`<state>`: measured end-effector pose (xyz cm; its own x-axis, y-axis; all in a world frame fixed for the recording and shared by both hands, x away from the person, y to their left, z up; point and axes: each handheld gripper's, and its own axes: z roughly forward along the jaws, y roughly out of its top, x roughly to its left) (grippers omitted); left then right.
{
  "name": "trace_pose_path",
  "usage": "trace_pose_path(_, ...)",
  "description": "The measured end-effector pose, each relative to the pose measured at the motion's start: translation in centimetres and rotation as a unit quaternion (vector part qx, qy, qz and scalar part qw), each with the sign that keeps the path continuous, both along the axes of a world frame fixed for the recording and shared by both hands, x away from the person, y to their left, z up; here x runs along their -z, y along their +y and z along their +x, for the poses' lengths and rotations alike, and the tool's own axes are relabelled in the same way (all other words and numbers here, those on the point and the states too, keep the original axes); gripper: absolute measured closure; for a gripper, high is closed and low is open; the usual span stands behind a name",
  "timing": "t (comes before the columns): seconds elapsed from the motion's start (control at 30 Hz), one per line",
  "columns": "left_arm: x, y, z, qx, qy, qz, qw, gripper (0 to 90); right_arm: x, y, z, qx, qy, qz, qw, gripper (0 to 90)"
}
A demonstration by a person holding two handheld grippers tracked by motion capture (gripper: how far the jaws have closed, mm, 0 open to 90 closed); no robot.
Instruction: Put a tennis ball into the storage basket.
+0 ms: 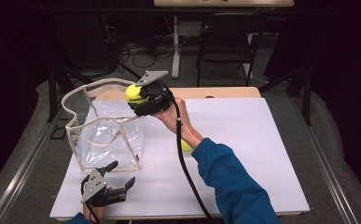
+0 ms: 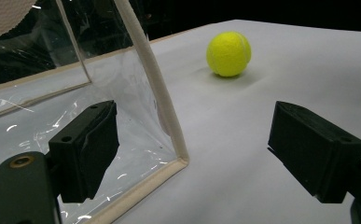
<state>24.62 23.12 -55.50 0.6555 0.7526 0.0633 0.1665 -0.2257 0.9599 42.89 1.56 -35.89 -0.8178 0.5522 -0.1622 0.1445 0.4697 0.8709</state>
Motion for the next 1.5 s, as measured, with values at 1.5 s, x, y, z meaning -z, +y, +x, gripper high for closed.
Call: trace_pose_path(1.5, 0.0, 0.0, 0.0, 0.002, 0.001, 0.002, 1.0000, 16.0, 1.2, 2.3, 0.9, -0.006, 0.044, -0.031, 0.9985, 25.9)
